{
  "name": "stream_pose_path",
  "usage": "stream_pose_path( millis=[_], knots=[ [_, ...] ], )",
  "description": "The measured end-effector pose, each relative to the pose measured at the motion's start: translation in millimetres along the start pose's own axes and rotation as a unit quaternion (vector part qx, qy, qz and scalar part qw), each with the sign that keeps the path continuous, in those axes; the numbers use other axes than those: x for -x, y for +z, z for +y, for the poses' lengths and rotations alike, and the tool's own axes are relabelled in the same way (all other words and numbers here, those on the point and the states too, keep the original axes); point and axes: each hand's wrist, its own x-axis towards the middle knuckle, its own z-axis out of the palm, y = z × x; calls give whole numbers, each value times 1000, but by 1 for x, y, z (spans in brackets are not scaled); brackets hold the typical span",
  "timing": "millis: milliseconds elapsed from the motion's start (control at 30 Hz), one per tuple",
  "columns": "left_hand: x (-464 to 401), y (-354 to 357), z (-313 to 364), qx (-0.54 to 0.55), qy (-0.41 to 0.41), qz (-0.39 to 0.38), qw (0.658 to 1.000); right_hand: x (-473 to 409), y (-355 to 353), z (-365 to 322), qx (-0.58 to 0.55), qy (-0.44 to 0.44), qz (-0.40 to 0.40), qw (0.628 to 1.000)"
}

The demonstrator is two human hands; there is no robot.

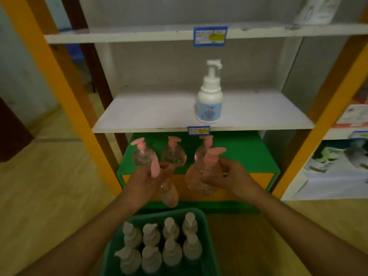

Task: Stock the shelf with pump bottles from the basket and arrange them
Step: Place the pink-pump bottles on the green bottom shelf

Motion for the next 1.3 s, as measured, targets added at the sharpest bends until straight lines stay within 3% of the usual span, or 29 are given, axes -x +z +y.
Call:
stream_pose_path(
  millis=[133,267,500,933,1133,1300],
  knots=[
    [-10,23,-2,22,4,-41,999,-5,-23,22,-22,18,47,998],
    [-19,43,-10,40,-6,-39,998,-7,-42,47,46,28,58,997],
    [-32,70,-17,117,-47,-80,989,-40,-80,90,127,74,203,968],
    [-51,72,-48,157,-38,-81,984,-104,-71,129,148,184,250,939],
    [-52,73,-64,141,-50,-79,986,-111,-73,135,33,160,170,972],
    [-52,76,-68,133,-61,-87,985,-92,-96,115,-38,156,43,986]
  ],
)
